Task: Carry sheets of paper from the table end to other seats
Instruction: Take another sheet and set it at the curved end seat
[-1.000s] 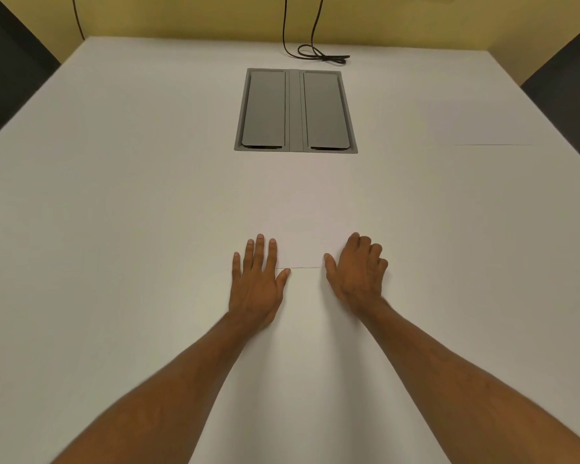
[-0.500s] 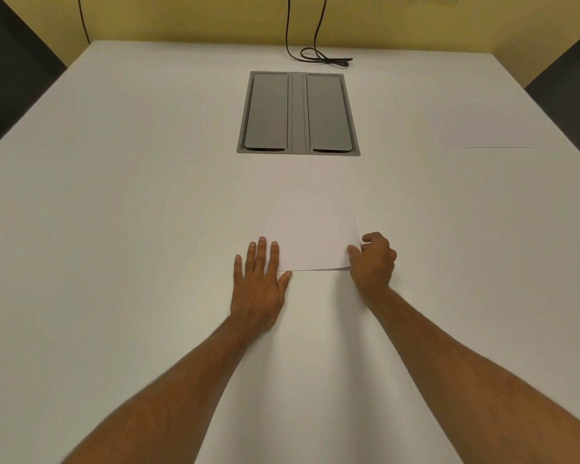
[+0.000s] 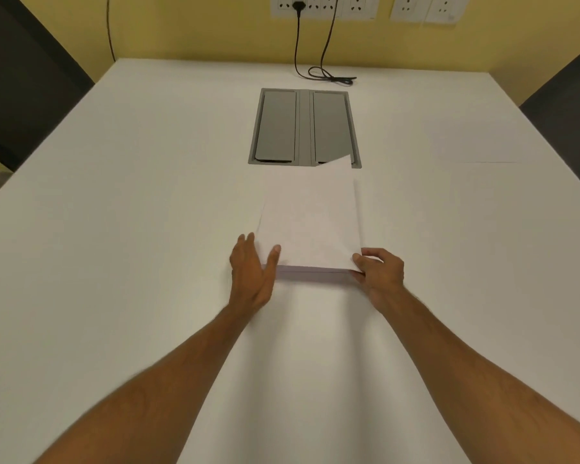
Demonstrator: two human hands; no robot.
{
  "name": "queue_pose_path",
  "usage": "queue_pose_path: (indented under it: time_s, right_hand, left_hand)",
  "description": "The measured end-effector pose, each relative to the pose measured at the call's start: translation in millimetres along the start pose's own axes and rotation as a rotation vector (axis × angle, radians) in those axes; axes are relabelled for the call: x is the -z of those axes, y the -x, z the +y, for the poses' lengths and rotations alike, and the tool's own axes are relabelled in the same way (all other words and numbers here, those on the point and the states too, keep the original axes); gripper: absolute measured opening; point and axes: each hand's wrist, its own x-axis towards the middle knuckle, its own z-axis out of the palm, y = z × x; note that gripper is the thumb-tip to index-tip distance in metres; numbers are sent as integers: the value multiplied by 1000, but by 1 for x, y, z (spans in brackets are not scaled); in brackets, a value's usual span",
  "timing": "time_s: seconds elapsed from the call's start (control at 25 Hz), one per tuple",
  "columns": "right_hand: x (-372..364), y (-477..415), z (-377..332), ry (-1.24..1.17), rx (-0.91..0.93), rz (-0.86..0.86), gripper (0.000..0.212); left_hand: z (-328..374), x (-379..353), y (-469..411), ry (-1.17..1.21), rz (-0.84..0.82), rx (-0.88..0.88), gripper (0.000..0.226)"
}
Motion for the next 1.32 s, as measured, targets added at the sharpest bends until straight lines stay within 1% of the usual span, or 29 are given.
queue_pose_path:
  time_s: [0.08, 0.12, 0.16, 0.24, 0.28, 0.32, 0.36, 0.44, 0.6, 0.72, 0.8, 0.92, 1.04, 1.12, 1.32]
  right_hand:
    - [10, 18, -5, -52, -14, -69, 14]
    - [16, 29, -9, -63, -12, -104, 13]
    - [23, 41, -13, -68, -7, -138, 12]
    - [40, 65, -17, -60, 7, -190, 11]
    - [49, 78, -18, -49, 16, -215, 11]
    - [59, 94, -22, -34, 20, -240, 11]
    - [67, 109, -23, -20, 21, -263, 11]
    - [83, 138, -24, -3, 19, -299, 9]
    - [113, 195, -24, 32, -10, -325, 7]
    - [142, 233, -26, 76, -18, -309, 17]
    - [163, 256, -28, 106, -10, -287, 18]
    - [196, 286, -25, 131, 1, -222, 12]
    - [235, 307, -20, 183, 38, -133, 21]
    - [266, 319, -19, 206, 53, -107, 25]
    - [345, 333, -29, 160, 68, -102, 29]
  left_hand:
    - [10, 22, 8, 90, 67, 105, 69]
    - [15, 36, 12, 136, 63, 168, 67]
    - [18, 48, 17, 233, 37, 250, 65]
    - [26, 71, 31, 552, -68, 436, 55]
    - [31, 82, 41, 659, -139, 490, 49]
    - [37, 94, 53, 694, -199, 496, 43]
    - [41, 102, 66, 708, -230, 486, 39]
    - [50, 116, 92, 750, -224, 451, 33]
    - [64, 137, 150, 756, -199, 378, 30]
    - [70, 143, 198, 741, -234, 332, 26]
    - [74, 143, 228, 747, -286, 310, 24]
    - [82, 134, 266, 697, -354, 279, 24]
    - [93, 117, 299, 591, -394, 234, 26]
    - [102, 104, 322, 535, -423, 204, 26]
    - [136, 63, 376, 554, -448, 180, 29]
